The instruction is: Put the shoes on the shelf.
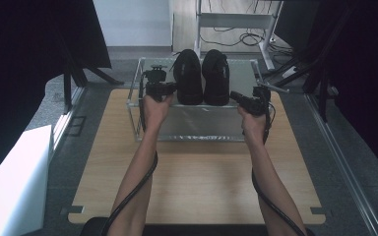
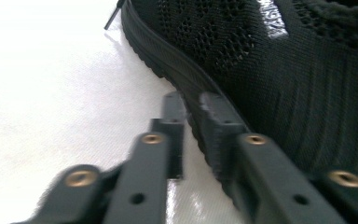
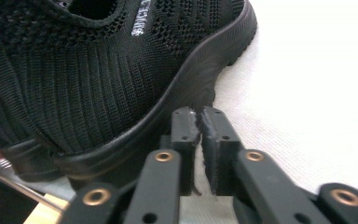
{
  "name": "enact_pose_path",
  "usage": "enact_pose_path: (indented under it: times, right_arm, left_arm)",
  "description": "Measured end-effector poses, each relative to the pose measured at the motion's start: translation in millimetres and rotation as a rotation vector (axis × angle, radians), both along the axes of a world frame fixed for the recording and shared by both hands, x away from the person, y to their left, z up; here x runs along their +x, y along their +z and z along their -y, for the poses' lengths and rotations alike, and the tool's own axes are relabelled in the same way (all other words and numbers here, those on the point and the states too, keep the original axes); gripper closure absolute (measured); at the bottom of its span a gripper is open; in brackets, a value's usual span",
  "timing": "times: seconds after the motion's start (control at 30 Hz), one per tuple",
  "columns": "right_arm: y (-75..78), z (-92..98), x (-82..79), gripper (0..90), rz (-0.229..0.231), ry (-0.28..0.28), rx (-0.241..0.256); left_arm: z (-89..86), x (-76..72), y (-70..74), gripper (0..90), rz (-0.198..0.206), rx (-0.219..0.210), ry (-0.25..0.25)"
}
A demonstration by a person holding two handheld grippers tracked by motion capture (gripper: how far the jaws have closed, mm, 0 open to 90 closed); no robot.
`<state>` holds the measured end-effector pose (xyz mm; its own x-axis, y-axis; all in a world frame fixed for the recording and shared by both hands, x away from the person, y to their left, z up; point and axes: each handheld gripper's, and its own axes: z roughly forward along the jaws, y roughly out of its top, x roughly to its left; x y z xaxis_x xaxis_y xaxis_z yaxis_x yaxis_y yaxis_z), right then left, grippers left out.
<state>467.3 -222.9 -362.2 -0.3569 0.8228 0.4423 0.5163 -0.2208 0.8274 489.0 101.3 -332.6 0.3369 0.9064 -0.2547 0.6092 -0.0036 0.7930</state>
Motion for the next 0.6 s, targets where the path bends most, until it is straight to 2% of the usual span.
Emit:
enact_pose_path:
  times: [0.03,0.1,0.13,0.3,0.37,0.47,0.6]
  right_arm:
    - [-0.1,1.1,-1.3,80.1,0.003,0.005,0.006]
    - [-0.2,4.2,-6.4,75.3,0.018,0.024,0.015]
    - [-0.2,4.2,-6.4,72.9,0.018,0.024,0.015]
    - [-2.3,11.5,-16.2,62.4,0.05,0.05,0.025]
    - [-3.8,14.8,-20.6,59.0,0.059,0.063,0.031]
    - [-6.4,18.4,-28.1,54.2,0.079,0.092,0.035]
    - [-5.4,22.3,-41.1,47.4,0.122,0.129,0.025]
  left_arm:
    - [-4.0,-4.4,-0.2,69.8,0.013,-0.027,-0.005]
    - [-6.9,-11.9,-0.3,59.2,0.036,-0.035,-0.02]
    - [-7.5,-16.2,-0.4,59.2,0.045,-0.031,-0.028]
    - [-9.9,-37.6,1.3,46.3,0.103,-0.048,-0.074]
    - [-9.4,-44.2,0.3,40.2,0.103,-0.039,-0.097]
    - [-9.9,-55.4,-3.9,33.0,0.119,-0.015,-0.102]
    - [-14.3,-70.1,-10.7,25.1,0.128,-0.031,-0.124]
